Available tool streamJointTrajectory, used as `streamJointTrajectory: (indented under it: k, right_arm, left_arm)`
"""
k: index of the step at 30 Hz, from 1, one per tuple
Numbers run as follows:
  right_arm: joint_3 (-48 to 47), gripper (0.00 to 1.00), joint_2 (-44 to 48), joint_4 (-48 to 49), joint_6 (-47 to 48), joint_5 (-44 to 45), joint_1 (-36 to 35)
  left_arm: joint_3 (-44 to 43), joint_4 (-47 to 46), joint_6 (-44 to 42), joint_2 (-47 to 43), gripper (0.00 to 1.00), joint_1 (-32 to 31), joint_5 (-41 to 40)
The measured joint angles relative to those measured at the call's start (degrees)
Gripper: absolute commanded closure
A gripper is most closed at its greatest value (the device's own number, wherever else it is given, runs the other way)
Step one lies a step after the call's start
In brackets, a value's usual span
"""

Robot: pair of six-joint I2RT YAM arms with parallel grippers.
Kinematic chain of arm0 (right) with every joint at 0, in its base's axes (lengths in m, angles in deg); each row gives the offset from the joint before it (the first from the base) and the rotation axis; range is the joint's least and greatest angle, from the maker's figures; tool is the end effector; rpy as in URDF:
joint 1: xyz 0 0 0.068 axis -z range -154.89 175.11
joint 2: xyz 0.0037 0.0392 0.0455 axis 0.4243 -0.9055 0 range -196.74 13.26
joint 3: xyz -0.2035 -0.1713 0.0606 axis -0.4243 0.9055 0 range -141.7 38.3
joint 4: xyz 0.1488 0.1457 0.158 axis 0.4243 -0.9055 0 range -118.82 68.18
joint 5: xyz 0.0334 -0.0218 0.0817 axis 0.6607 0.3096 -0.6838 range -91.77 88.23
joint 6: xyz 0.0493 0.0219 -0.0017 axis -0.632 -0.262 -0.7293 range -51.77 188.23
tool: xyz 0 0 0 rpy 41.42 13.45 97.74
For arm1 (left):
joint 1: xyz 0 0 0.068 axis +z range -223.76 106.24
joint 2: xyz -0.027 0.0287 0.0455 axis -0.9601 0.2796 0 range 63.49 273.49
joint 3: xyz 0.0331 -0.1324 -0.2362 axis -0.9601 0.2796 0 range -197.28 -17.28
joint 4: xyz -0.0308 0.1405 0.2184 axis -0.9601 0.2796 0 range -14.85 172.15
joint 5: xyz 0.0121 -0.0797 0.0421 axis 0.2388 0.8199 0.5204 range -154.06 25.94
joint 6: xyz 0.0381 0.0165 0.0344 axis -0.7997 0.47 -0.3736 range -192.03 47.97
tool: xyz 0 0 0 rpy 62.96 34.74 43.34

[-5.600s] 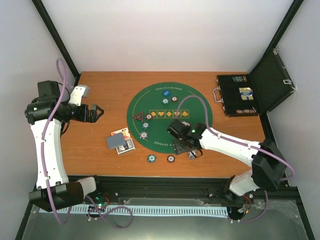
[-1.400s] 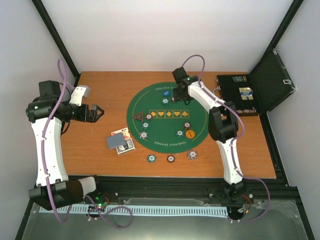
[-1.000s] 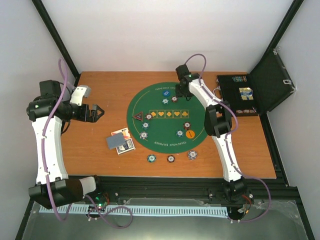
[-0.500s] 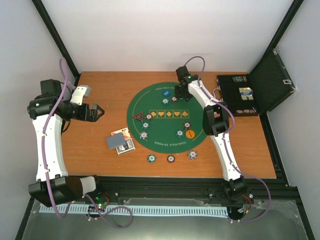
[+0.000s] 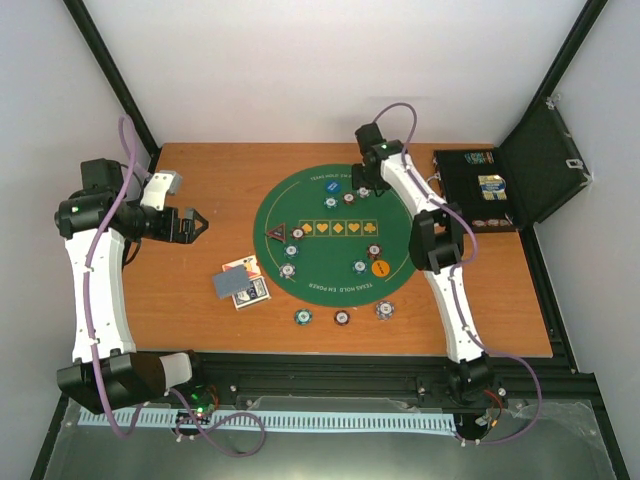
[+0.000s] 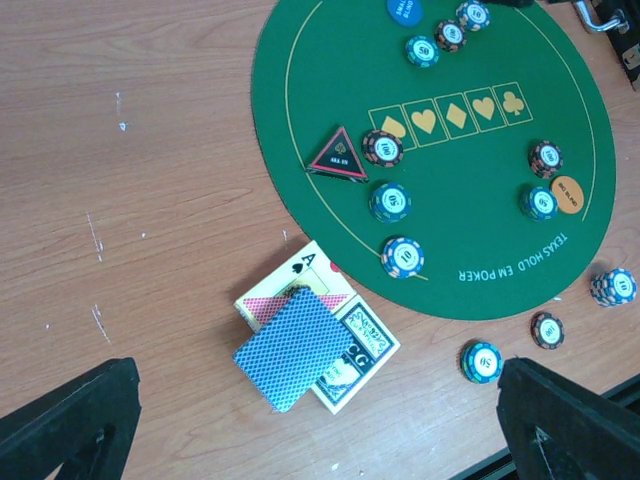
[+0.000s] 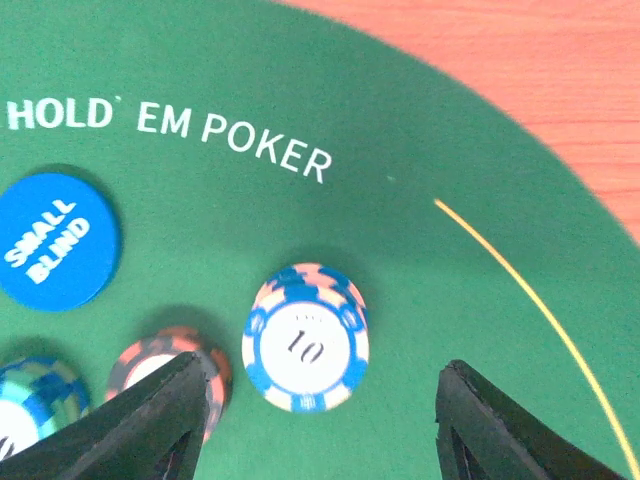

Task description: Distribute texas hold em gaming equipment

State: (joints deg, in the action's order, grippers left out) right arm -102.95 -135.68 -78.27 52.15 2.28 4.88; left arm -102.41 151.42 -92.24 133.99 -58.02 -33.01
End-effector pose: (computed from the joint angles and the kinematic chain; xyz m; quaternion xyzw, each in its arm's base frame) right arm 0.5120 0.1860 0.1777 -0.0273 0.9737 0.0369 0.2233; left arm 0.2008 0.0377 0.3903 0.1019 0.9309 -0.1740 0.3046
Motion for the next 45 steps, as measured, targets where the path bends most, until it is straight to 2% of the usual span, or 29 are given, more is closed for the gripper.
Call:
streamJointTrajectory:
  k: [2, 5, 11, 16, 23, 29, 39, 45]
  right_arm:
    - [1.4, 0.37, 3.0, -1.0, 0.0, 0.3, 0.0]
    - [11.1, 0.33, 12.4, 0.5, -0.2, 0.5, -0.2]
    - [44.2, 0.18, 40.6, 6.9, -1.7, 2.4, -4.2]
    - [67.7, 0.15, 57.9, 10.8, -5.2, 3.7, -13.5]
    - [88.9, 0.18, 71.0, 11.6, -12.8, 4.7, -20.8]
    - [95.3, 0.22, 73.9, 13.1, -16.3, 3.8, -22.3]
    - [98.8, 0.24, 70.3, 18.0, -17.3, 0.6, -22.9]
    - [100.3, 0.34, 68.3, 20.0, -17.3, -0.1, -23.0]
  left_arm:
    - [0.0, 0.0, 0.0, 0.0, 0.00, 0.0, -0.2]
    - [0.0, 0.0, 0.0, 0.0, 0.00, 0.0, -0.6]
    - [0.4, -0.5, 0.0, -0.4, 0.00, 0.0, -0.7]
    - [1.3, -0.9, 0.0, -1.1, 0.00, 0.0, -0.4]
    - [2.1, -1.1, 0.0, -1.8, 0.00, 0.0, -0.5]
    - [2.1, -1.2, 0.0, -2.3, 0.00, 0.0, -0.6]
    - [2.1, -1.2, 0.0, -2.3, 0.00, 0.0, -0.5]
    - [2.1, -1.2, 0.0, -2.3, 0.00, 0.0, -0.5]
